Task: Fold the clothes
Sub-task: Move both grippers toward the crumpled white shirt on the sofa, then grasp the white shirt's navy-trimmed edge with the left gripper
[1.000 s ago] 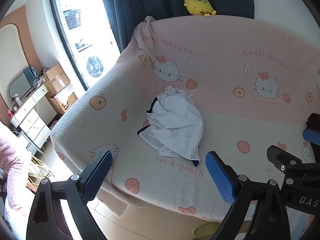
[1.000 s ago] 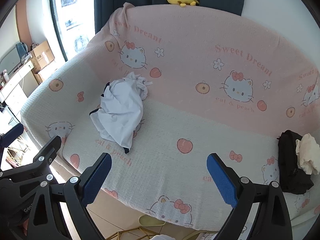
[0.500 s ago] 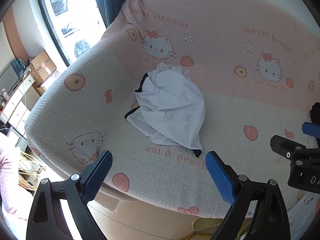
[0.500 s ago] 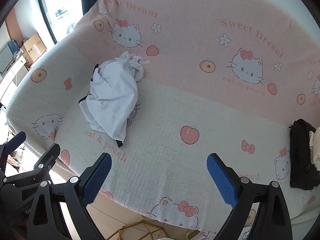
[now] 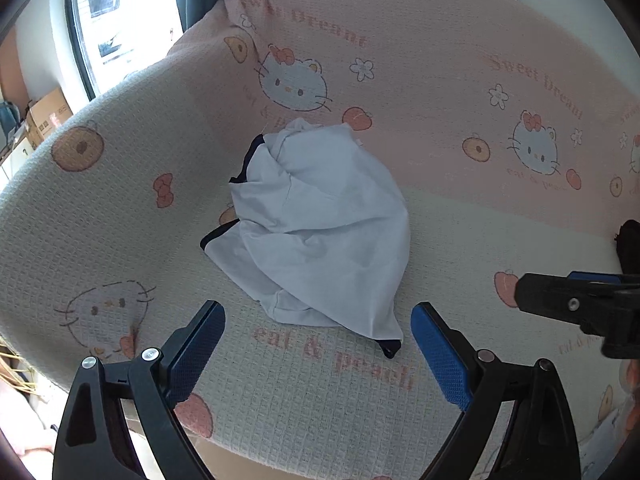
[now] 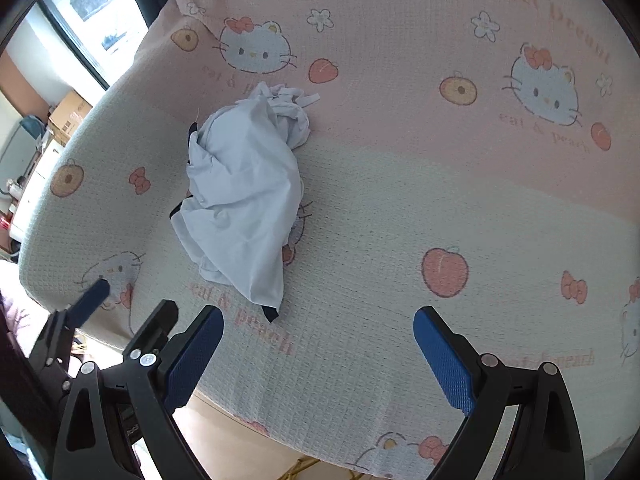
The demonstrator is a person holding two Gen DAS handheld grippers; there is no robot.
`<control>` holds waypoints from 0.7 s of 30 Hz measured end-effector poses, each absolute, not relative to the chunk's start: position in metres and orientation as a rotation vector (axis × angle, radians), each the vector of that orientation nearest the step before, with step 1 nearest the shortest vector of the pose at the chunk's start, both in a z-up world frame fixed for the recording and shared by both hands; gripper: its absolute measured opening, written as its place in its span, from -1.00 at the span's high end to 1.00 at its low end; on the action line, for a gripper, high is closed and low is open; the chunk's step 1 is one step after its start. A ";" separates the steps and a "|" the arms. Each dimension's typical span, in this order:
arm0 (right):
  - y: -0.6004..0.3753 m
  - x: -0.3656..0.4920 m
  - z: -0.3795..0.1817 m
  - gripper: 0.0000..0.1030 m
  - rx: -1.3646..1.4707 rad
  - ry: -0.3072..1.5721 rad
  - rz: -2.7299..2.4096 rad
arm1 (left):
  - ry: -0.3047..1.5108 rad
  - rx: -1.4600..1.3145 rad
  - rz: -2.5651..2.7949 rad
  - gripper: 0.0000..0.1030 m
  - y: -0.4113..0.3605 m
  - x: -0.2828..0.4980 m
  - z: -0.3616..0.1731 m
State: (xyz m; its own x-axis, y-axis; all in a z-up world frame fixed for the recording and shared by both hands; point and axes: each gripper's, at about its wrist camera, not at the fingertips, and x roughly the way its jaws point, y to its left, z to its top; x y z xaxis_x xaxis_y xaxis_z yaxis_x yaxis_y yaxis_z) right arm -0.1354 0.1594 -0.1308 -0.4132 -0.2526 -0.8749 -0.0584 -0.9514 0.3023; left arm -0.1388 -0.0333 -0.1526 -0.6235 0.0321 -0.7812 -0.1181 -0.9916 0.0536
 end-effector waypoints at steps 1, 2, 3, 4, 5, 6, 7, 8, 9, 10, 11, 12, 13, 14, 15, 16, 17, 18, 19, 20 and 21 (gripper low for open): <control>0.161 -0.139 -0.135 -0.87 1.628 -0.483 -2.489 | 0.157 -1.339 2.760 -0.84 -0.035 -0.144 -0.159; 0.163 -0.142 -0.139 -0.87 1.626 -0.527 -2.469 | 0.161 -1.353 2.765 -0.84 -0.038 -0.149 -0.165; 0.164 -0.145 -0.143 -0.87 1.631 -0.559 -2.456 | 0.163 -1.356 2.765 -0.84 -0.040 -0.152 -0.169; 0.165 -0.148 -0.148 -0.87 1.636 -0.589 -2.443 | 0.166 -1.360 2.765 -0.84 -0.042 -0.155 -0.173; 0.165 -0.151 -0.153 -0.87 1.641 -0.619 -2.430 | 0.168 -1.363 2.766 -0.84 -0.044 -0.158 -0.177; 0.166 -0.153 -0.157 -0.87 1.645 -0.634 -2.427 | 0.170 -1.366 2.765 -0.84 -0.046 -0.160 -0.180; 0.167 -0.155 -0.161 -0.86 1.649 -0.647 -2.426 | 0.166 -1.369 2.759 -0.84 -0.048 -0.162 -0.183; 0.168 -0.156 -0.165 -0.85 1.654 -0.656 -2.426 | 0.151 -1.374 2.750 -0.84 -0.050 -0.163 -0.185; 0.169 -0.157 -0.168 -0.84 1.654 -0.669 -2.424 | 0.124 -1.385 2.740 -0.84 -0.053 -0.166 -0.187; 0.170 -0.158 -0.171 -0.83 1.653 -0.682 -2.421 | 0.097 -1.396 2.729 -0.84 -0.055 -0.168 -0.189; 0.171 -0.160 -0.174 -0.79 1.650 -0.693 -2.412 | 0.064 -1.407 2.718 -0.84 -0.057 -0.171 -0.191; 0.171 -0.162 -0.178 -0.69 1.646 -0.704 -2.399 | 0.007 -1.420 2.703 -0.84 -0.060 -0.174 -0.194; 0.169 -0.164 -0.181 -0.61 1.644 -0.716 -2.388 | -0.066 -1.427 2.688 -0.84 -0.064 -0.176 -0.196; 0.167 -0.166 -0.185 -0.43 1.651 -0.716 -2.377 | -0.139 -1.432 2.670 -0.84 -0.069 -0.179 -0.198; 0.166 -0.169 -0.188 -0.27 1.659 -0.714 -2.367 | -0.214 -1.437 2.653 -0.84 -0.073 -0.181 -0.200; 0.164 -0.171 -0.192 -0.22 1.668 -0.713 -2.356 | -0.292 -1.439 2.639 -0.84 -0.078 -0.183 -0.202; 0.161 -0.173 -0.196 -0.11 1.670 -0.704 -2.346 | -0.362 -1.444 2.629 -0.84 -0.082 -0.185 -0.204; 0.158 -0.175 -0.199 -0.04 1.661 -0.704 -2.339 | -0.417 -1.452 2.625 -0.84 -0.085 -0.188 -0.206; 0.156 -0.177 -0.202 -0.03 1.649 -0.706 -2.332 | -0.466 -1.455 2.618 -0.84 -0.088 -0.191 -0.208; 0.153 -0.178 -0.205 -0.03 1.644 -0.715 -2.317 | -0.511 -1.454 2.609 -0.84 -0.090 -0.193 -0.210; 0.151 -0.180 -0.208 -0.03 1.639 -0.724 -2.300 | -0.553 -1.457 2.599 -0.84 -0.093 -0.195 -0.213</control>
